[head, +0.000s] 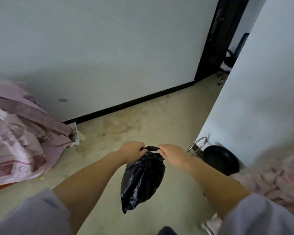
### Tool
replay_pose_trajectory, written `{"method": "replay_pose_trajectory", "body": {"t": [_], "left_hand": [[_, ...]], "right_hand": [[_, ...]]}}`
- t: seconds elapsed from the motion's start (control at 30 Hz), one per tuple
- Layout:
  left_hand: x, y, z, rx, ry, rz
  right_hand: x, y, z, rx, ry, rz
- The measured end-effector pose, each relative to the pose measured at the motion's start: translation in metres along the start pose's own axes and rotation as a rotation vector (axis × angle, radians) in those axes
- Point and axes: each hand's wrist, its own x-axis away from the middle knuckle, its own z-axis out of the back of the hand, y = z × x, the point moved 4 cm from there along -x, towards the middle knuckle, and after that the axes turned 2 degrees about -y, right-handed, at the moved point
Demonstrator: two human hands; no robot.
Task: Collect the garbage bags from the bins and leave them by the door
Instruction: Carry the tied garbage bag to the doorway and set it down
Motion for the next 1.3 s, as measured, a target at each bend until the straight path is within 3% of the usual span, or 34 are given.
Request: {"method": "replay_pose_trajectory", "body": {"t": [0.63, 0.97, 1.3], "left_hand": [[-0.443, -0.052, 0.162, 0.003, -0.059, -0.162], [-0.676, -0.08, 0.246, -0.038, -0.14, -0.304], [-0.887, -0.043, 0.3, -0.018, -0.206, -0.43]], "right_hand": [[-0.331, 0.271, 0.157, -0.013, 0.023, -0.094], [-0.499, 0.406, 0.231, -0.119, 0.01, -0.266], [-0.598, 0.567, 0.295, -0.161, 0.056, -0.423]]}}
